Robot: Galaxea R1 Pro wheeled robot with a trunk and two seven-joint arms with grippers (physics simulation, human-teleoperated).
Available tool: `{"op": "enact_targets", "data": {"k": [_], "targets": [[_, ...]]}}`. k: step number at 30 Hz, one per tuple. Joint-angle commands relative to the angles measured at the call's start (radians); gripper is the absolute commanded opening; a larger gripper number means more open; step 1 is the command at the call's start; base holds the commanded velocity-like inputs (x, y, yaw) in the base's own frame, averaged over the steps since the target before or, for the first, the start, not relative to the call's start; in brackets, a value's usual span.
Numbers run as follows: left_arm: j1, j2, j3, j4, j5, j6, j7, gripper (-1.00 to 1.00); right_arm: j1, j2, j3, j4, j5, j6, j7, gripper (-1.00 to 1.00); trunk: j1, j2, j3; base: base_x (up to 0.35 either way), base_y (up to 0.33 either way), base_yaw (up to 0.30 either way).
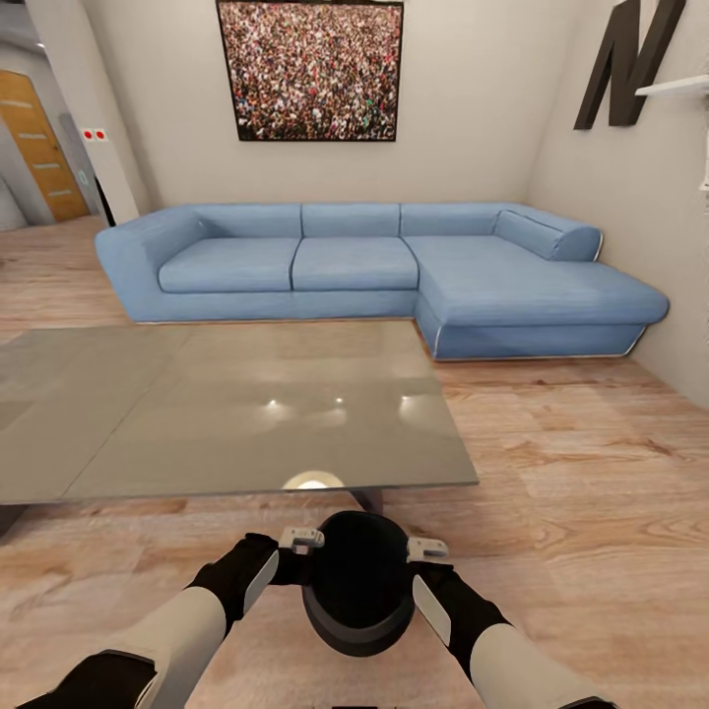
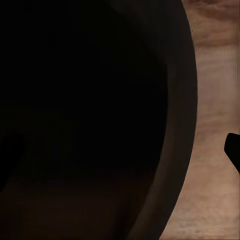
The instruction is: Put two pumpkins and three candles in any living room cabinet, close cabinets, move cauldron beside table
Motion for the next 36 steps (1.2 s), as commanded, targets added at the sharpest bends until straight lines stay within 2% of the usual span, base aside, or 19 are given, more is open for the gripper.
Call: {"op": "enact_targets", "data": {"k": [1, 5, 34, 36], "targets": [[0.000, 0.001, -0.005, -0.001, 0.003, 0.005, -0.001, 1.00, 0.000, 0.000, 0.005, -0.002, -0.010, 0.003, -0.009, 1.00, -0.001, 0.000, 0.003, 0.000, 0.000, 0.000], [0.000, 0.001, -0.005, -0.002, 0.003, 0.006, -0.001, 1.00, 0.000, 0.000, 0.005, -0.002, -0.010, 0.003, -0.009, 1.00, -0.002, 0.001, 0.019, 0.000, 0.000, 0.000], [0.000, 0.002, -0.005, -0.002, 0.003, 0.005, -0.001, 1.00, 0.000, 0.000, 0.005, -0.002, -0.010, 0.002, -0.009, 1.00, -0.002, 0.001, 0.019, -0.038, 0.000, 0.000], [0.000, 0.002, -0.005, -0.002, 0.003, 0.005, -0.001, 1.00, 0.000, 0.000, 0.005, -0.002, -0.010, 0.002, -0.009, 1.00, -0.003, 0.001, 0.026, -0.002, 0.000, 0.000]]}}
